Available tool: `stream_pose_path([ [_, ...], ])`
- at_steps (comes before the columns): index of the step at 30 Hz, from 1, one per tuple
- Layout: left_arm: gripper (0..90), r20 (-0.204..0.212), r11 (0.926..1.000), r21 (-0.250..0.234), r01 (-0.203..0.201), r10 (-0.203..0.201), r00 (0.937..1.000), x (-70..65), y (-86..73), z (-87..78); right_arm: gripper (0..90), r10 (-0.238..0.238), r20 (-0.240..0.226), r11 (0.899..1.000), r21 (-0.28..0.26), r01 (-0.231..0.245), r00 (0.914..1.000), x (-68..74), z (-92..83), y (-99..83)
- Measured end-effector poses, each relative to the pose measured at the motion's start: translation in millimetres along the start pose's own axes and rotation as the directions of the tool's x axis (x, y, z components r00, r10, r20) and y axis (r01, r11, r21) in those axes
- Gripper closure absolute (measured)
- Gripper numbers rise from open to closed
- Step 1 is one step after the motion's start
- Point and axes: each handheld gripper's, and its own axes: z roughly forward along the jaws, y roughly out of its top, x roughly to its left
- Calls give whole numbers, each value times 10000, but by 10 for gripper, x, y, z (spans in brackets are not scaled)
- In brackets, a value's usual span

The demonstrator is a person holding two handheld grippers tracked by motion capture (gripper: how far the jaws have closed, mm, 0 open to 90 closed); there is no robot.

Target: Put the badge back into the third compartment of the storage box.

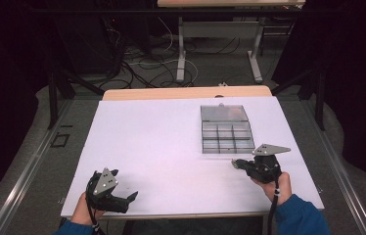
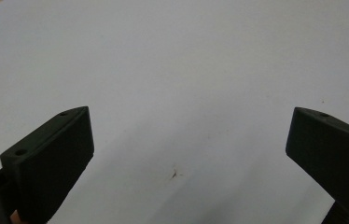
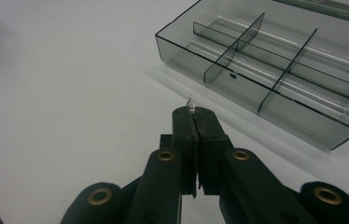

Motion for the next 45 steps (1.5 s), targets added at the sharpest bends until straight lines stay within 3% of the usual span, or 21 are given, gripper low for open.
stream_pose_path([
  [3,11,0,10000,-34,-35,35,10000,-2,-2,-1,881,25,97,9999,160,-27,9999,-14,-2,8],
  [13,11,-4,10000,-28,7,-7,10000,-2,-5,-3,881,41,457,9999,-154,-34,9989,-89,-34,12],
  [19,10,-29,9999,5,-164,164,9999,2,9,6,881,319,671,9988,-399,-293,9972,-153,-67,49],
  [27,10,7,10000,23,-54,54,10000,0,2,3,881,507,985,9974,-565,-453,9938,-262,-73,94],
  [45,11,-31,10000,7,-77,77,10000,5,8,16,881,701,1363,9938,-954,-574,9882,-399,22,256],
])
